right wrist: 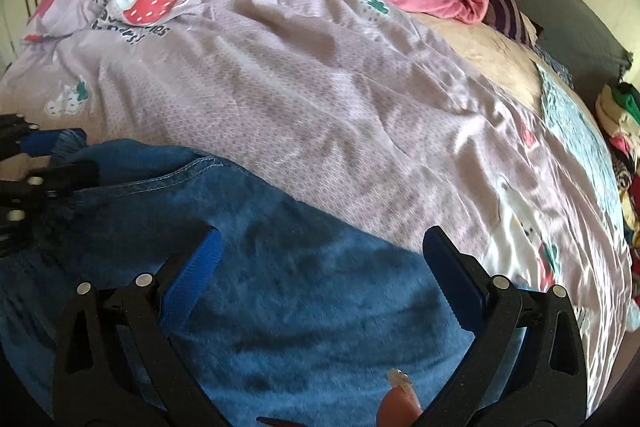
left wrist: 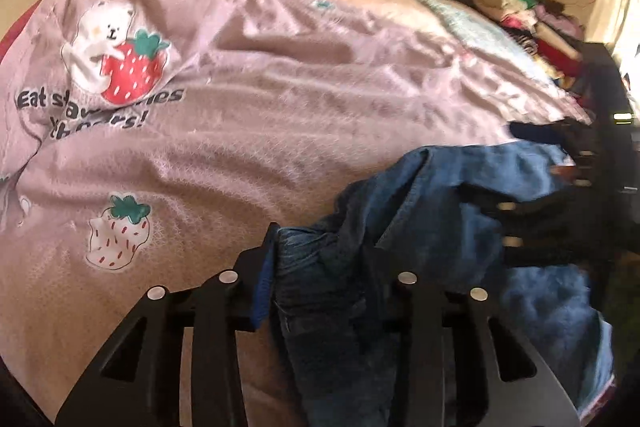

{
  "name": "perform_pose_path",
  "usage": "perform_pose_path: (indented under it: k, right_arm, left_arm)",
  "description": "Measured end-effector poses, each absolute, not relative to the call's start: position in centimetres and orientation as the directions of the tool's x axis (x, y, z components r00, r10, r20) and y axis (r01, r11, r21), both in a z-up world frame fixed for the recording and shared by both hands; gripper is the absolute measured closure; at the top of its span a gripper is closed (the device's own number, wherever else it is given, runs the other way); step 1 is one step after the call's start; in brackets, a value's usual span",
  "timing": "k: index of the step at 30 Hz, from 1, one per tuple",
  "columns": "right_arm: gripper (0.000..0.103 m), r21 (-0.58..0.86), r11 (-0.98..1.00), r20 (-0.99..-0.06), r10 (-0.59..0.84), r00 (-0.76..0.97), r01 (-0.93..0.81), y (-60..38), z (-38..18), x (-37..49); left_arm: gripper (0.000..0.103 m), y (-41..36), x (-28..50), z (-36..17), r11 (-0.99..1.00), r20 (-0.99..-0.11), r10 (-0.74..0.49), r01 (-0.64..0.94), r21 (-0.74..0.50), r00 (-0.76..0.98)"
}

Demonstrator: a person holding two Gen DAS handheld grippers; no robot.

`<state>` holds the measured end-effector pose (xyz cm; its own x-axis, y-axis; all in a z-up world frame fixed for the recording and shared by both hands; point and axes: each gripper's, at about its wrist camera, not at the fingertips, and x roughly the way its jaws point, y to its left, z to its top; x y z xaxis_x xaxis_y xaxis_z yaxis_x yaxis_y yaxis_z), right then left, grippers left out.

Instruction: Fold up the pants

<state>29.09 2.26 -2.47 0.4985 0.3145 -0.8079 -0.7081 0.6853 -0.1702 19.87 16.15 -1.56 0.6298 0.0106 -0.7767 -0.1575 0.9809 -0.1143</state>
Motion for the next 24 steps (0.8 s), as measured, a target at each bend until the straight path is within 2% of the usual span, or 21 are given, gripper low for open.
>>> perform_pose_path:
  k: [8,9,10,11,12,15,18,24]
  right_arm:
    - [0.008,-0.239,0.541,-0.782,0.385,0.490,-0.807,4.0,-2.4,27.6]
    - [0.011,-0.257,0.514,-0.783,0.385,0.488,-0.818,4.3,-2.6,27.2]
    - [0.028,-0.256,0.494,-0.787,0.393,0.476,-0.831,4.4,-2.7,26.9]
    - [0.040,-0.199,0.468,-0.807,0.420,0.415,-0.861,4.3,-2.9,26.5]
    - [0.058,-0.155,0.464,-0.816,0.437,0.378,-0.872,4.2,-2.9,26.3]
    - [0.078,-0.091,0.469,-0.807,0.482,0.341,-0.878,3.1,-2.8,25.4]
    - [0.090,-0.053,0.516,-0.785,0.508,0.355,-0.855,1.4,-1.9,24.5]
    - [0.094,0.031,0.565,-0.708,0.595,0.381,-0.825,-3.3,0.7,21.7]
  left_arm:
    - [0.070,14.1,16.4,0.8,0.989,-0.728,-0.056,-0.063,-0.135,0.683]
    - [0.070,13.9,16.1,0.9,0.989,-0.726,-0.060,-0.058,-0.136,0.685]
    - [0.070,13.7,15.8,0.9,0.989,-0.724,-0.059,-0.056,-0.134,0.687]
    - [0.070,13.6,15.6,0.8,0.990,-0.723,-0.055,-0.057,-0.130,0.688]
    - [0.071,13.5,15.4,0.8,0.991,-0.722,-0.048,-0.060,-0.123,0.690]
    - [0.071,13.1,14.9,0.8,0.993,-0.720,-0.030,-0.063,-0.103,0.693]
    - [0.070,12.7,14.3,1.1,0.995,-0.715,-0.017,-0.061,-0.083,0.699]
    - [0.070,12.4,13.0,1.3,0.996,-0.714,-0.017,-0.050,-0.073,0.700]
